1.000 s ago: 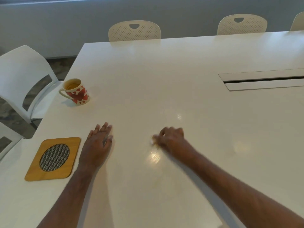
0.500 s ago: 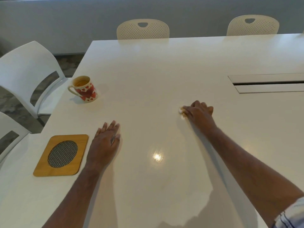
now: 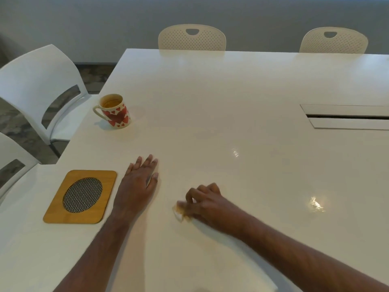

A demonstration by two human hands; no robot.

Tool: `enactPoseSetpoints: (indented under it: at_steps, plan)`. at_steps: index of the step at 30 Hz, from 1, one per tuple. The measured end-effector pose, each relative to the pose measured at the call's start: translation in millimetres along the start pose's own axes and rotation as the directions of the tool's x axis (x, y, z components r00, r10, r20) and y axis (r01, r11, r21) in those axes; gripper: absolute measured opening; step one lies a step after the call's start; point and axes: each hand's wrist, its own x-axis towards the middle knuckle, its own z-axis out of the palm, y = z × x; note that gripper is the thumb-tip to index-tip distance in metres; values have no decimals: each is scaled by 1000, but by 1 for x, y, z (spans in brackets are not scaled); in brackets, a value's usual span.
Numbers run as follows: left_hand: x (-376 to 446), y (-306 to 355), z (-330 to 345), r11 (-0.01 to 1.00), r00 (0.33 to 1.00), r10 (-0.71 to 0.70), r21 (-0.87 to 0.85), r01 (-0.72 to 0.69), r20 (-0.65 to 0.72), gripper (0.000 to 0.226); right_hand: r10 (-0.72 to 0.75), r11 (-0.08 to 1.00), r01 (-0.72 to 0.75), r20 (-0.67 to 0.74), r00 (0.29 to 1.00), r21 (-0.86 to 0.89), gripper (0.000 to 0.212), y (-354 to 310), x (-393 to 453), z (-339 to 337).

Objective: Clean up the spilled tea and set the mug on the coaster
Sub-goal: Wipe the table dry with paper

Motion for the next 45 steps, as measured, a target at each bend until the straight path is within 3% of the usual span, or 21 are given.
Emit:
enactPoseSetpoints:
  at_steps: [4,10,13,17,22,27,29,32,35,37,40,45]
  plan:
    - [0,0,0,1000,1000,-1,4,1,-2,52,21,999,-23,-50,999,-47,27,30,13,0]
    - [0,1,0,1000,1000,-3,-10,3,-7,50,329,894,-388,-262,907,-222,24,128,59,-17]
    - [-1,0,0,1000,1000,-9,-13,9,-5,51,375,839,-454,-285,882,-301,27,141,81,-16]
    - [0,0,-1,1000,1000,-6,-17,6,6,51,301,890,-365,-248,921,-275,31,109,87,-10]
    - [2,0,-2,1000,1000,0,-12,0,19,56,57,987,-74,-118,991,-141,29,13,57,6]
    - [1,-1,-1,1000,1000,9,-10,-9,22,58,-193,964,197,40,980,-178,32,-40,0,9]
    - [2,-3,0,1000,1000,9,0,-9,20,56,-159,971,153,-19,987,-184,29,-28,-11,2]
    - [2,-4,1,1000,1000,7,9,-8,22,53,43,984,-70,-162,986,-165,31,17,-17,-8]
    - [1,-3,0,1000,1000,9,4,-9,24,54,303,924,-345,-237,923,-164,34,69,-19,-18]
    - [1,-2,-1,1000,1000,3,-1,-3,23,52,406,876,-449,-234,883,-174,30,84,-17,-19]
    - [0,0,-2,1000,1000,2,8,-2,20,51,387,891,-419,-190,902,-173,30,65,-13,-18]
    - [0,0,-2,1000,1000,-1,14,1,17,51,90,988,-100,-88,992,-119,25,-17,-39,-5]
